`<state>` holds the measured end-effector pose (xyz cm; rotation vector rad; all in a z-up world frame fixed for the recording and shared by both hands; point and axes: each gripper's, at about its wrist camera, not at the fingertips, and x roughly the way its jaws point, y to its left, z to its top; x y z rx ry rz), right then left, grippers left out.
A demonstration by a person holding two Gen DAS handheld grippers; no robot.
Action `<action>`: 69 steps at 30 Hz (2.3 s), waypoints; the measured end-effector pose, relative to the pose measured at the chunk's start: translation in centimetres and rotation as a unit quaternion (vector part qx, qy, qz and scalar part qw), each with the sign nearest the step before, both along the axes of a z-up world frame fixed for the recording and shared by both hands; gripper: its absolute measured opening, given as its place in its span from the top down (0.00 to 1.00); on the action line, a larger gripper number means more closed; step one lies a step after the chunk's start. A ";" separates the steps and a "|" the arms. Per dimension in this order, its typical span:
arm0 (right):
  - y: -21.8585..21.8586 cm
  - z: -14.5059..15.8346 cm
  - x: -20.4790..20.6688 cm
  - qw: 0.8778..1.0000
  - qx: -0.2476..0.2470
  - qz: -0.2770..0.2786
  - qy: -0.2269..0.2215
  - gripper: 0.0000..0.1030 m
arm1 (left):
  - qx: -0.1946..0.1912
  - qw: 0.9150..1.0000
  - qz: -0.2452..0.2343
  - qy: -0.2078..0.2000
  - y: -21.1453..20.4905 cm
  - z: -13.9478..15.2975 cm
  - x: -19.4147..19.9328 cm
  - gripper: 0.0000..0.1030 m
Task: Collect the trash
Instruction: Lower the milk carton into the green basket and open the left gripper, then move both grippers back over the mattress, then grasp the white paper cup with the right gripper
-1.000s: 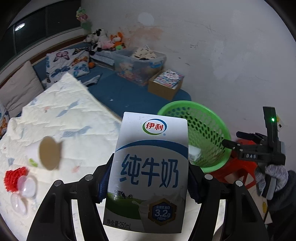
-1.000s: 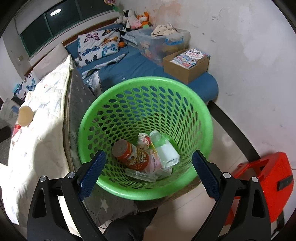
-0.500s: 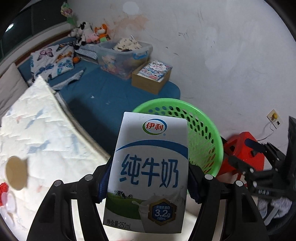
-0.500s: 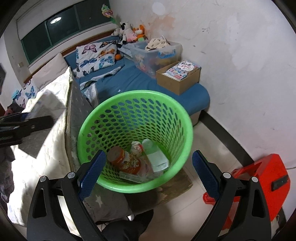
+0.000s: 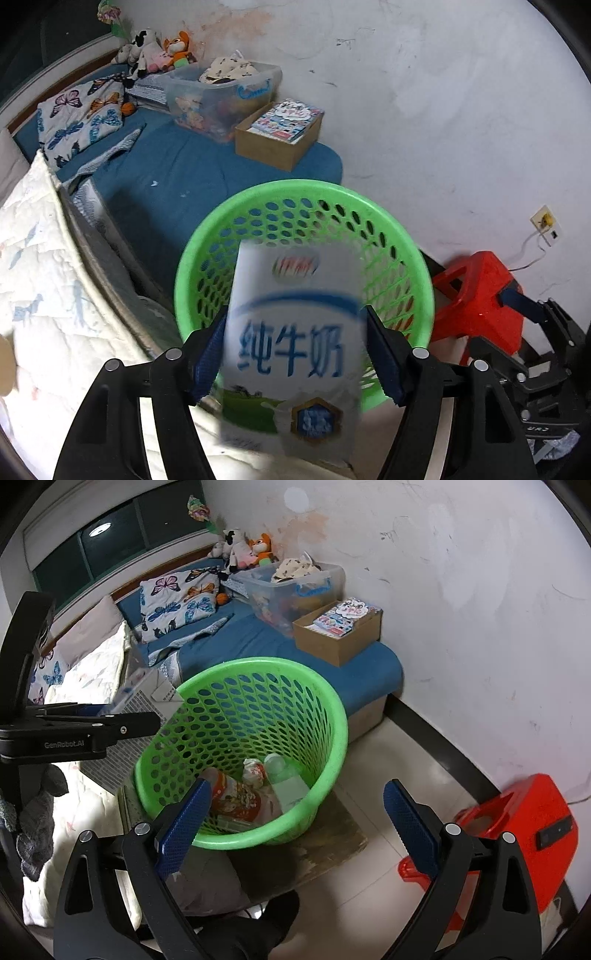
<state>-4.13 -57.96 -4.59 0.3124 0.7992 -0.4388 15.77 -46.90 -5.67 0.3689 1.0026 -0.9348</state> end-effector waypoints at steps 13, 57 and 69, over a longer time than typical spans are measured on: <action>3.2 1.5 0.4 0.999 -0.010 0.034 -0.014 0.09 | -0.056 0.997 0.038 -0.039 8.9 4.8 -0.7 0.24; 33.0 4.1 29.0 0.890 -0.082 0.445 0.051 0.10 | -0.051 0.926 0.367 -0.070 48.0 4.9 7.0 0.09; 38.0 1.7 34.8 0.853 -0.114 0.502 0.090 0.11 | -0.042 0.923 0.377 -0.055 50.9 3.3 8.7 0.15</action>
